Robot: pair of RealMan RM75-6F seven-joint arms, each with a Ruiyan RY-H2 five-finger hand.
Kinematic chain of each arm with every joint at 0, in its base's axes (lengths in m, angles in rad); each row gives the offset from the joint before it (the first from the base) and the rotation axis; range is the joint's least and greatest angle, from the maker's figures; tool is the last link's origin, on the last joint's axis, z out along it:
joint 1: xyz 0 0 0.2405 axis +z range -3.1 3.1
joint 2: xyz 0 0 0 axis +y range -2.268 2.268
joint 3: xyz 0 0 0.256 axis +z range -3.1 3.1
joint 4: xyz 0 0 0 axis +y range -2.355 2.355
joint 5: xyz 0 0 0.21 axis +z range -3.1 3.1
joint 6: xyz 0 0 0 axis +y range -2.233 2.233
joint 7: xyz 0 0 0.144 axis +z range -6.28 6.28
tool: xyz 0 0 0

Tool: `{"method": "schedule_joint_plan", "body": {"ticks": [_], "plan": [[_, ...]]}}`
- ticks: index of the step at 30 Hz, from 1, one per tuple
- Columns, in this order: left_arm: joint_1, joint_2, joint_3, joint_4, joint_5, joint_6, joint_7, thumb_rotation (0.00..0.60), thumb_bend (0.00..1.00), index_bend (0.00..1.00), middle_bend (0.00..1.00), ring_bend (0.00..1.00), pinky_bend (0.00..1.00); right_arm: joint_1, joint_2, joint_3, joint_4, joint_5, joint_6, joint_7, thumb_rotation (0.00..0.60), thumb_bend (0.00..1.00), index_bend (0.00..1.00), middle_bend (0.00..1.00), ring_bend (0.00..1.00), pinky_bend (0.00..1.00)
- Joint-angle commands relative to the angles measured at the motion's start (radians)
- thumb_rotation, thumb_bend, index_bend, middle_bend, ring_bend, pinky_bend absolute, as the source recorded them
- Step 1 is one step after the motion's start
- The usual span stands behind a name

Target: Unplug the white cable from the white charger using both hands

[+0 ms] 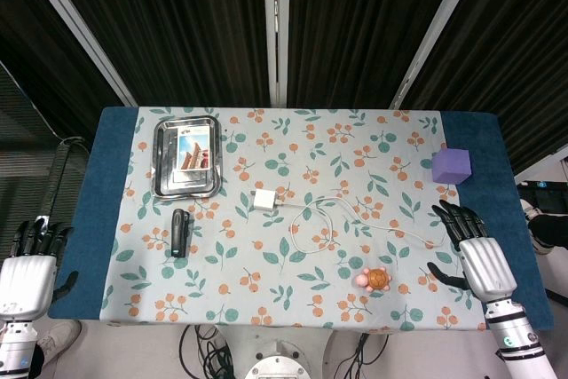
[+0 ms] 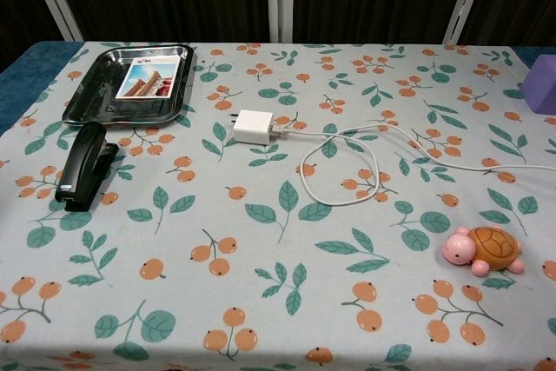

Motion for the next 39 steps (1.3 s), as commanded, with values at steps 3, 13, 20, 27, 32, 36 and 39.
{"method": "schedule_joint_plan", "body": {"ticks": [3,13,20,27,32,36,39], "plan": [[-0.006,0.003,0.001,0.002,0.006,-0.008,-0.022,0.600,0.22,0.18,0.14,0.03,0.00,0.003,0.002,0.002,-0.004,0.004,-0.003,-0.004,0.600,0.17,0.00,0.00,0.00,0.00],[-0.012,0.006,0.005,0.002,0.034,-0.008,-0.064,0.600,0.22,0.12,0.14,0.03,0.00,-0.006,0.004,-0.003,-0.003,0.000,0.012,0.003,0.600,0.17,0.00,0.00,0.00,0.00],[-0.089,0.014,-0.022,-0.028,0.081,-0.080,-0.085,0.600,0.22,0.11,0.14,0.03,0.00,-0.009,0.009,-0.001,-0.002,-0.011,0.029,0.007,0.600,0.17,0.00,0.00,0.00,0.00],[-0.328,0.017,-0.144,-0.093,0.022,-0.356,-0.067,0.600,0.22,0.11,0.14,0.03,0.00,0.011,0.012,0.004,-0.018,-0.023,0.008,-0.011,0.600,0.17,0.00,0.00,0.00,0.00],[-0.528,-0.065,-0.237,-0.055,-0.138,-0.586,-0.037,0.600,0.22,0.11,0.14,0.03,0.00,0.019,0.012,0.006,-0.022,-0.016,-0.004,-0.018,0.600,0.17,0.00,0.00,0.00,0.00],[-0.664,-0.158,-0.280,0.025,-0.287,-0.714,0.013,0.600,0.22,0.13,0.14,0.03,0.00,0.021,0.014,0.008,-0.023,-0.005,-0.009,-0.020,0.600,0.17,0.00,0.00,0.00,0.00],[-0.754,-0.228,-0.295,0.098,-0.399,-0.771,0.064,0.600,0.22,0.14,0.14,0.03,0.00,0.022,0.016,0.010,-0.025,0.000,-0.010,-0.023,0.600,0.17,0.00,0.00,0.00,0.00]]}}
